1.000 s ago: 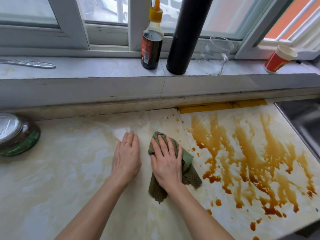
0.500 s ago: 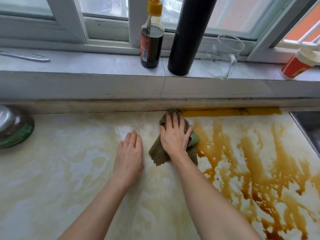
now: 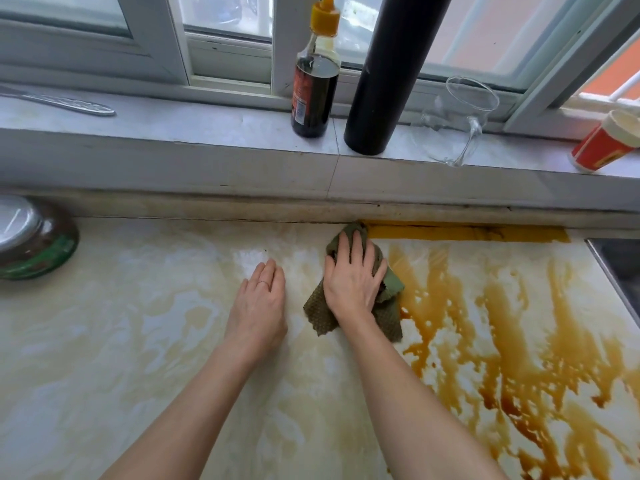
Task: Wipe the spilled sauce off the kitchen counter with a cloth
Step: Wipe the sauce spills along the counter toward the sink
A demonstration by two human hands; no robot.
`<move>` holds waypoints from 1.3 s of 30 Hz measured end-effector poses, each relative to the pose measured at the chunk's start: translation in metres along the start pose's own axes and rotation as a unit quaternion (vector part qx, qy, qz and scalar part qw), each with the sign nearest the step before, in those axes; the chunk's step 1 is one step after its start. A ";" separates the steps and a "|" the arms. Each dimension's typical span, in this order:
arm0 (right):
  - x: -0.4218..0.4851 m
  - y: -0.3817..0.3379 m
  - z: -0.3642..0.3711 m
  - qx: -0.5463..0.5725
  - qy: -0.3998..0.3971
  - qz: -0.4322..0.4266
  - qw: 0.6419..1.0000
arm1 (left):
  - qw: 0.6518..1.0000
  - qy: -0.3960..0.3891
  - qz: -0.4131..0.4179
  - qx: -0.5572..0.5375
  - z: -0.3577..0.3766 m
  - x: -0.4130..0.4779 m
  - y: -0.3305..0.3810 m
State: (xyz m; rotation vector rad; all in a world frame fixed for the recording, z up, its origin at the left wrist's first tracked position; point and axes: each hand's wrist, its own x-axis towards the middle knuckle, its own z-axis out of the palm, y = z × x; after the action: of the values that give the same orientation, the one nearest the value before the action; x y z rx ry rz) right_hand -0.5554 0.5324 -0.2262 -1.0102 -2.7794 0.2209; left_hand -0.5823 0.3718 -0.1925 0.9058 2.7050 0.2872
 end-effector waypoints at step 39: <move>-0.168 0.031 -0.027 0.002 -0.045 -0.157 0.987 | 0.987 0.105 -0.001 -0.123 0.016 -0.068 0.007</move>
State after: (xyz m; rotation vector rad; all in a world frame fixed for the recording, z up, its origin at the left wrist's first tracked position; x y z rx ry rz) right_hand -0.4039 0.4494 -0.2256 -0.5608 -2.9659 0.2338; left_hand -0.5217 0.3372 -0.1930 0.8407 2.7747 0.7363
